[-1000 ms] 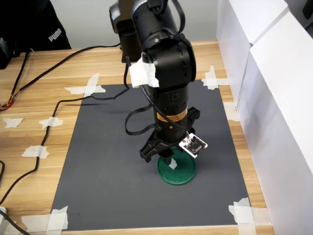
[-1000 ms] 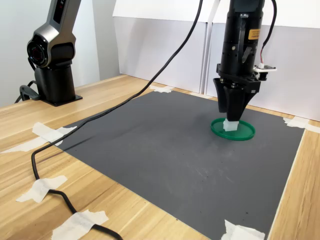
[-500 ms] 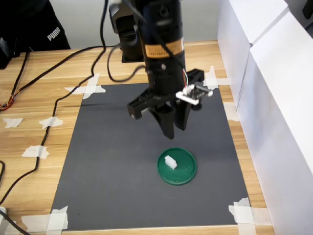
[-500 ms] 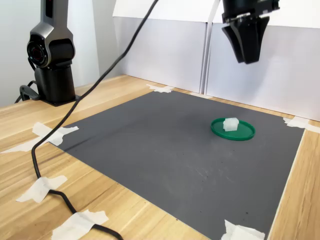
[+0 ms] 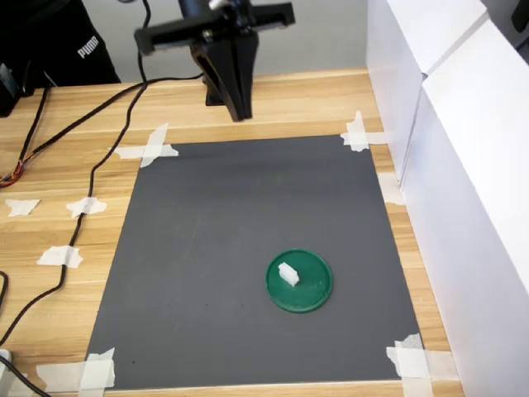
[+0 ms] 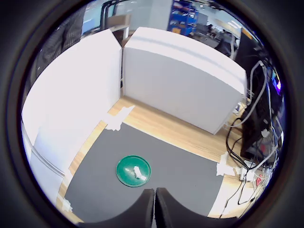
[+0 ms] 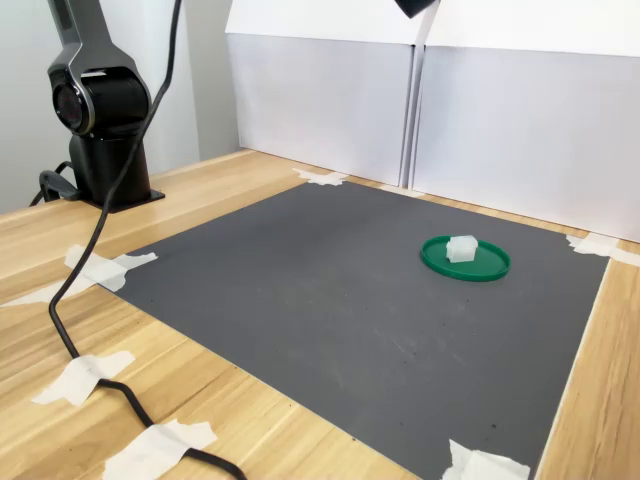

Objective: Grasp a white terminal and put it on the green lid.

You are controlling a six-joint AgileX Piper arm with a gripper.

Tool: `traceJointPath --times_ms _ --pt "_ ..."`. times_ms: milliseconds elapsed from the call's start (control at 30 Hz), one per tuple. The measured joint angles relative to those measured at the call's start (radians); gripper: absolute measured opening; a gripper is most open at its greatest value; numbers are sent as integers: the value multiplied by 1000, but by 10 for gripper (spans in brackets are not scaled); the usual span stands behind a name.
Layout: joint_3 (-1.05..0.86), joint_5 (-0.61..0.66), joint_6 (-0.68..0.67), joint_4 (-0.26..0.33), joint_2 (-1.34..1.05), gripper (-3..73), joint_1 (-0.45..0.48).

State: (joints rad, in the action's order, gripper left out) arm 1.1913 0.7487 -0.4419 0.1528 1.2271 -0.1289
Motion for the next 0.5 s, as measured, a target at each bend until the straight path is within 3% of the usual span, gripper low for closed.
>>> traceJointPath --times_ms 267,367,500 --pt "-326 -241 0 29 -269 -15 23" --pt "-463 -354 0 75 -375 -15 69" --pt "-647 -502 1 181 -530 -15 145"
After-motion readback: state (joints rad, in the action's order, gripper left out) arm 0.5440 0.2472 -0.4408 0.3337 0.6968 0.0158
